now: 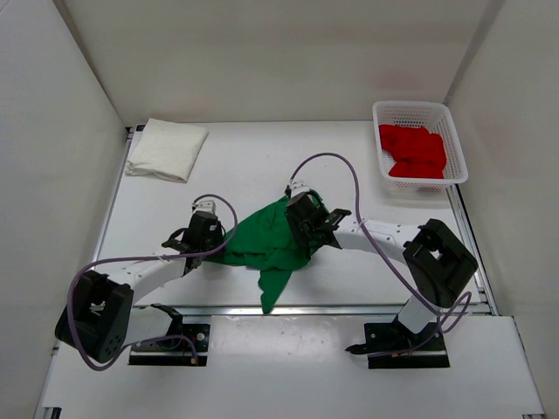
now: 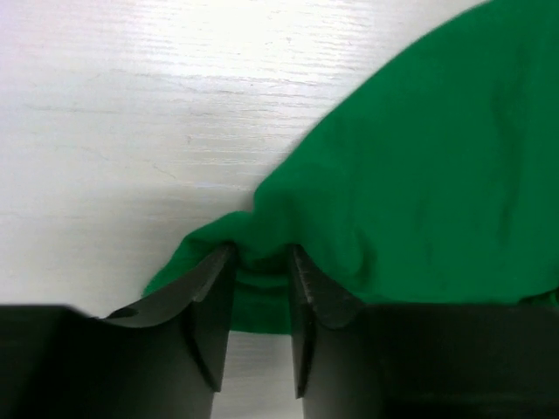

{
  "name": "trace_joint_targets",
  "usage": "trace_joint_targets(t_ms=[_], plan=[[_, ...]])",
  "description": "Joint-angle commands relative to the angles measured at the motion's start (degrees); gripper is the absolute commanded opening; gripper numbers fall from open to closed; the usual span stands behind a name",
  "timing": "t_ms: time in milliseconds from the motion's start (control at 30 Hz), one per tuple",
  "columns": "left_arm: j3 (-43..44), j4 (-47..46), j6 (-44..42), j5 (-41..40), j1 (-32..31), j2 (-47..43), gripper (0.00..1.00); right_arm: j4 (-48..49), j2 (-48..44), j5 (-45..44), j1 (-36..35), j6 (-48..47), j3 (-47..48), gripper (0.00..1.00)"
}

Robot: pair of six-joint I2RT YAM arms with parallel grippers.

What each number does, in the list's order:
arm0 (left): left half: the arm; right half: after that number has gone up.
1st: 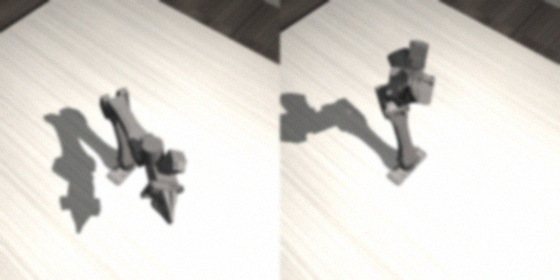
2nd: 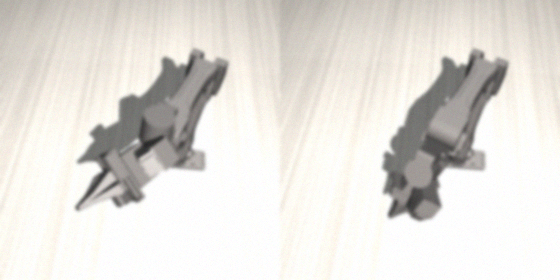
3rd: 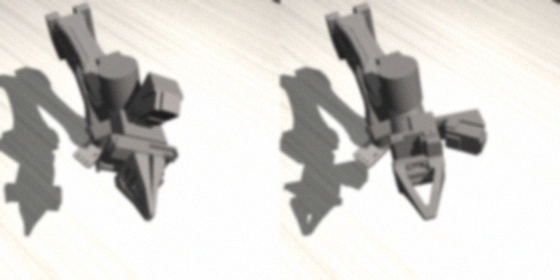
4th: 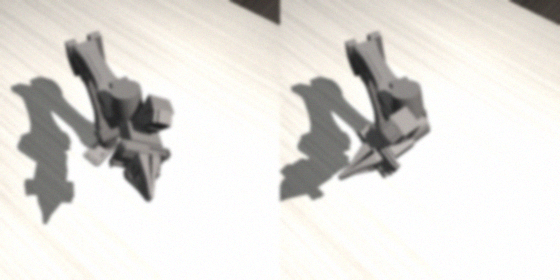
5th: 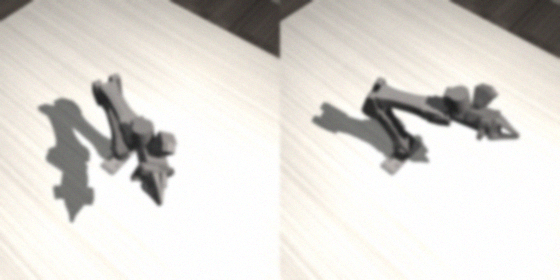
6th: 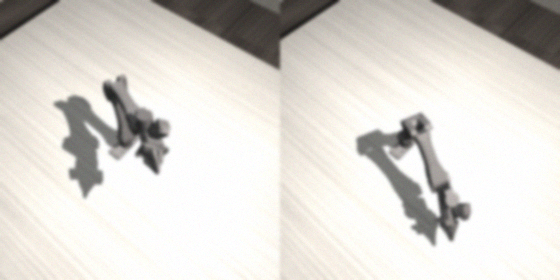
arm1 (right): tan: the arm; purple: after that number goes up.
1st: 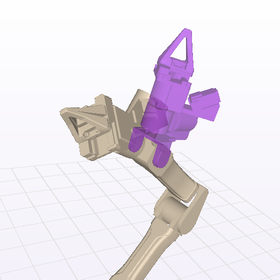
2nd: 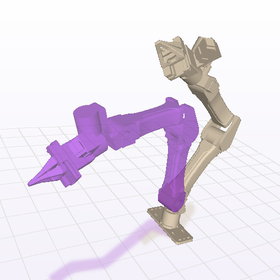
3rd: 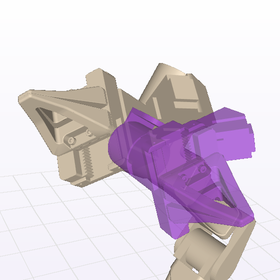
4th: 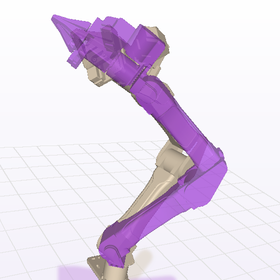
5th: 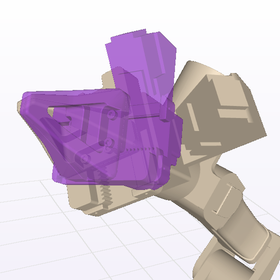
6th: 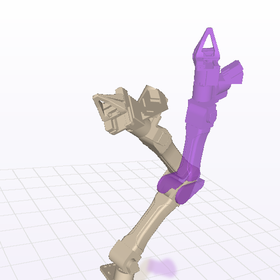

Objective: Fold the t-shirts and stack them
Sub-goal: Flatten out the tshirt

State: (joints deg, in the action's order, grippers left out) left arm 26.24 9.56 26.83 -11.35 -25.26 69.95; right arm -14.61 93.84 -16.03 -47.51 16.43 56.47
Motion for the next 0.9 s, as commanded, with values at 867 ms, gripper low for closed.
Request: trace_joint_targets(t_ms=[867], plan=[[50.55,18.81,-5.02,16.90,18.83,-11.25,0.00,-8.07,-37.05,-20.87,-18.75,-10.71,25.88,0.00]])
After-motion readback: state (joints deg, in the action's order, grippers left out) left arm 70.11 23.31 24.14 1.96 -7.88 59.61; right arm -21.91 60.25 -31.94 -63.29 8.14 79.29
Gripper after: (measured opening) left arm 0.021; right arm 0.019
